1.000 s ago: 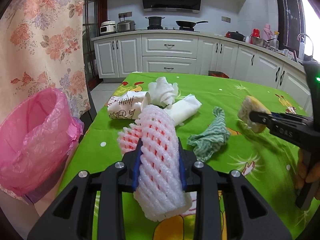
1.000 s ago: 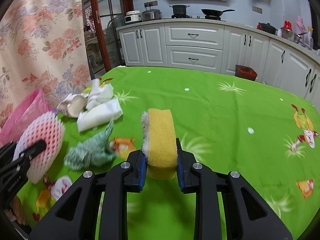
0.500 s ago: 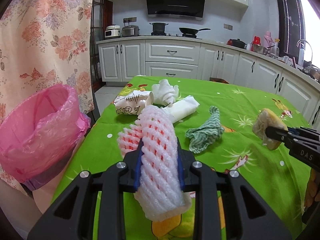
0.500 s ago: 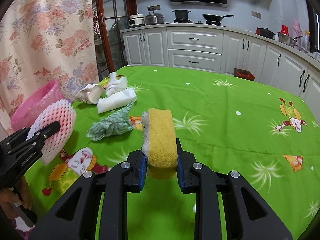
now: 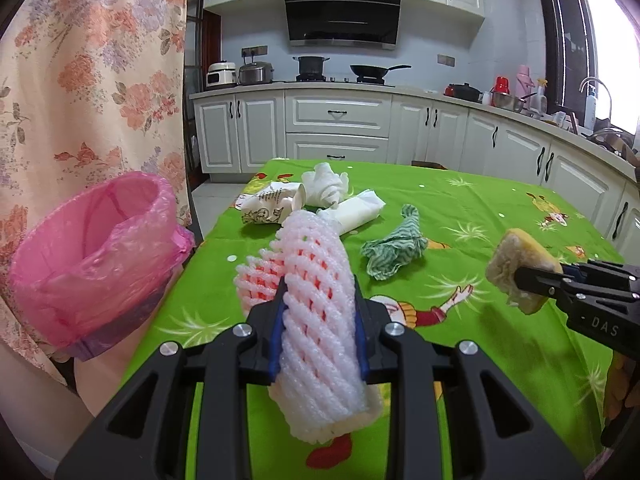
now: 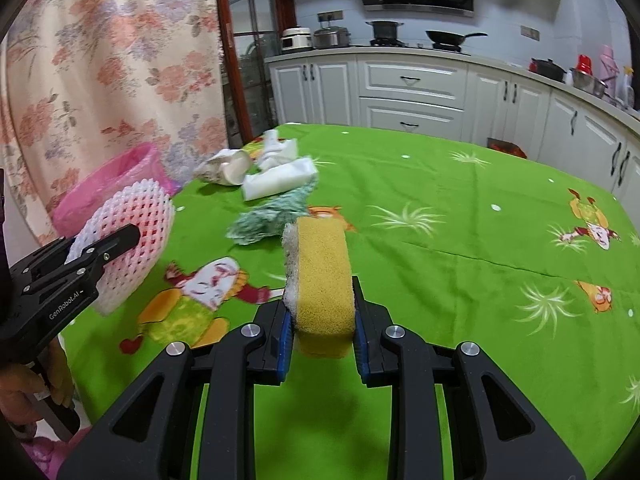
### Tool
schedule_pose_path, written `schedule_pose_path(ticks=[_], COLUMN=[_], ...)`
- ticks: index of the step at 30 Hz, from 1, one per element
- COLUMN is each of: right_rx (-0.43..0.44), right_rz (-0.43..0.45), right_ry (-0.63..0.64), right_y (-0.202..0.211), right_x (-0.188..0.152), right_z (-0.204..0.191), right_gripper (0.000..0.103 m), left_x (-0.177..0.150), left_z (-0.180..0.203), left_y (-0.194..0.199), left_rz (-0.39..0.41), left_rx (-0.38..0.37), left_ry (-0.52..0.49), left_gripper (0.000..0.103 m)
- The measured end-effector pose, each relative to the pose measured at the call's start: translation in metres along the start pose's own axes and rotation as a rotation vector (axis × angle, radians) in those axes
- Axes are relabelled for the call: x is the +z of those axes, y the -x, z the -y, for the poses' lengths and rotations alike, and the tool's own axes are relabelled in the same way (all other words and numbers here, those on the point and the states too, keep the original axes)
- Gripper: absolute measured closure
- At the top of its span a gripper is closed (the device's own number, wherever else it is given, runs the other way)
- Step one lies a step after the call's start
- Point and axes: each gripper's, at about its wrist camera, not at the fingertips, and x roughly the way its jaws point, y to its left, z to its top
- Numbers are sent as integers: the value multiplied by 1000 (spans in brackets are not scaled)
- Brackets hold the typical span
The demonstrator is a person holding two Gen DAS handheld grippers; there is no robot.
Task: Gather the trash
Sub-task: 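Carry the sponge and pink foam net to the pink bin and release both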
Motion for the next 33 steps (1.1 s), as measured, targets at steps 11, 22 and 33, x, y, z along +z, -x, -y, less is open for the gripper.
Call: schedule_pose_path(ticks=[11,22,33], right_rx=[122,269,417], right_rz=[5,9,38], right_ry=[75,153,238], right_y=[1,-16,-52], right_x=[14,50,104], right_z=[-47,-105,-179], right_gripper=[78,78,78], left_x=[1,25,45], left_z=[-33,-85,-155], left_y=[35,60,67], left_rz=[57,145,169], left_rx=[43,143,263], left_ry=[7,70,106], left_gripper=[76,76,76])
